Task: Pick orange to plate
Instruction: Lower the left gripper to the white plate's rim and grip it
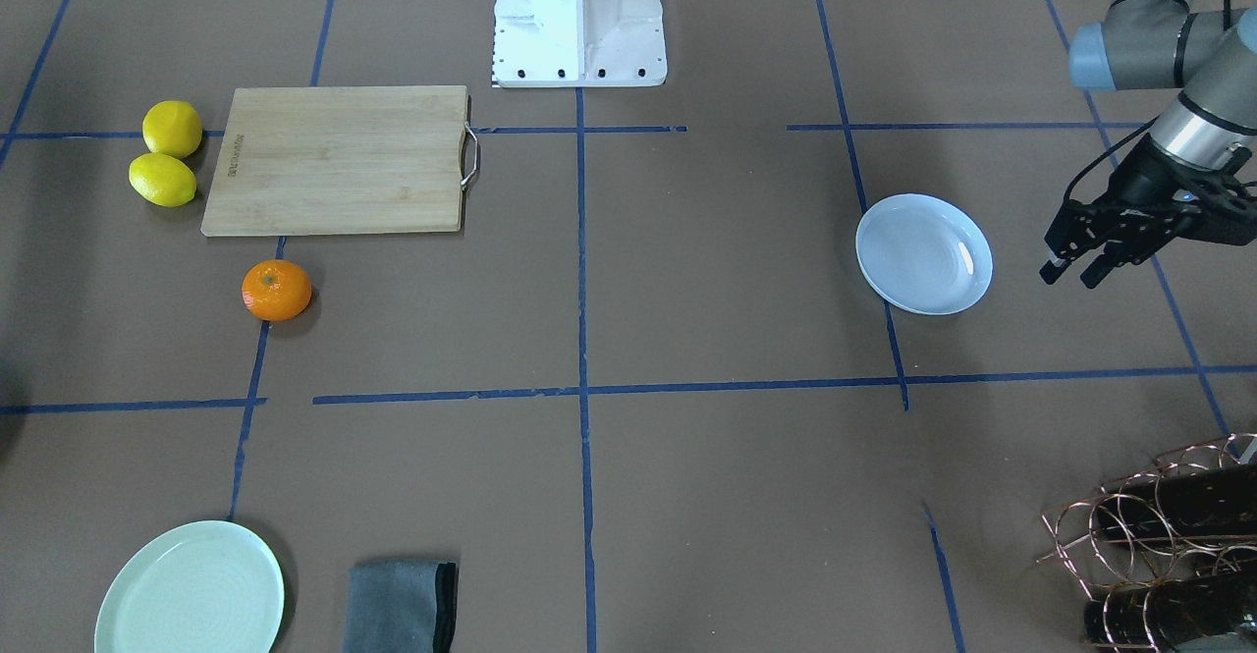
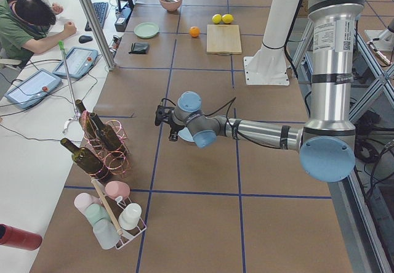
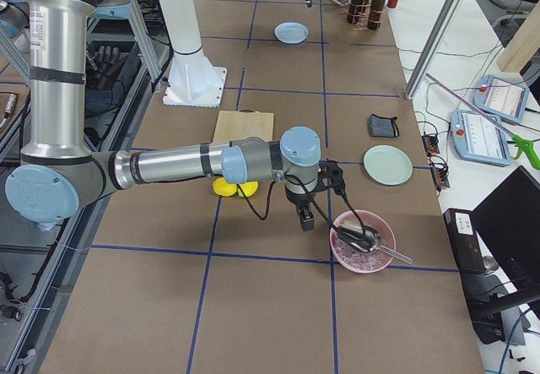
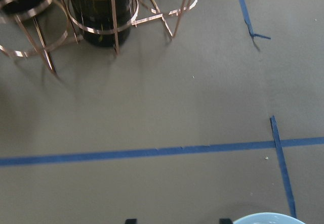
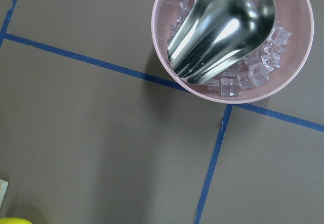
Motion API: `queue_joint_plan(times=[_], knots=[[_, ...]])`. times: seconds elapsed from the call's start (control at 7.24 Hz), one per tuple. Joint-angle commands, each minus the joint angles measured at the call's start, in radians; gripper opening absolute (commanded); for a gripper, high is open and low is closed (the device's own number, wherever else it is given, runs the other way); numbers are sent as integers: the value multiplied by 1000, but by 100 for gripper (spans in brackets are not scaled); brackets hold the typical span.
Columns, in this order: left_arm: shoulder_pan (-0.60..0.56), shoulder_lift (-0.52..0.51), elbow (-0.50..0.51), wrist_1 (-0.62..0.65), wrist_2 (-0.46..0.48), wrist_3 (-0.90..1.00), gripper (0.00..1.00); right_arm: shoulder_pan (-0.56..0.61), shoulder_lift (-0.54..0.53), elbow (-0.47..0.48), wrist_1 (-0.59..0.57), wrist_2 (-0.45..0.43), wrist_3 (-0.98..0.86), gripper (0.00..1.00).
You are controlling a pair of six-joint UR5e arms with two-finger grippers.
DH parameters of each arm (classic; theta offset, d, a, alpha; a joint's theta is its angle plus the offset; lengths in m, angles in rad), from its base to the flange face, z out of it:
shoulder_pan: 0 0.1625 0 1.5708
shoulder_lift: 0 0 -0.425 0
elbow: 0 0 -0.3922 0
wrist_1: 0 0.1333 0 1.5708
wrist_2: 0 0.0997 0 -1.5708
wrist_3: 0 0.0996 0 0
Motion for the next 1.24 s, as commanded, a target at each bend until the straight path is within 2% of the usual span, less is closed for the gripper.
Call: queue_joint_plan(times=[0.0, 0.14, 0.28, 0.69, 1.11], knots=[[94, 12, 85, -133, 67, -113, 62, 0, 1, -1, 0, 0, 0, 100], [105, 25, 124, -191, 69, -115, 62, 0, 1, -1, 0, 0, 0, 100], [123, 25, 129, -198, 72, -116, 62, 0, 1, -3, 0, 0, 0, 100], [173, 25, 129, -247, 87, -167, 54, 0, 0, -3, 0, 0, 0, 100], [206, 26, 129, -258, 118, -204, 34, 0, -2, -6, 0, 0, 0, 100]])
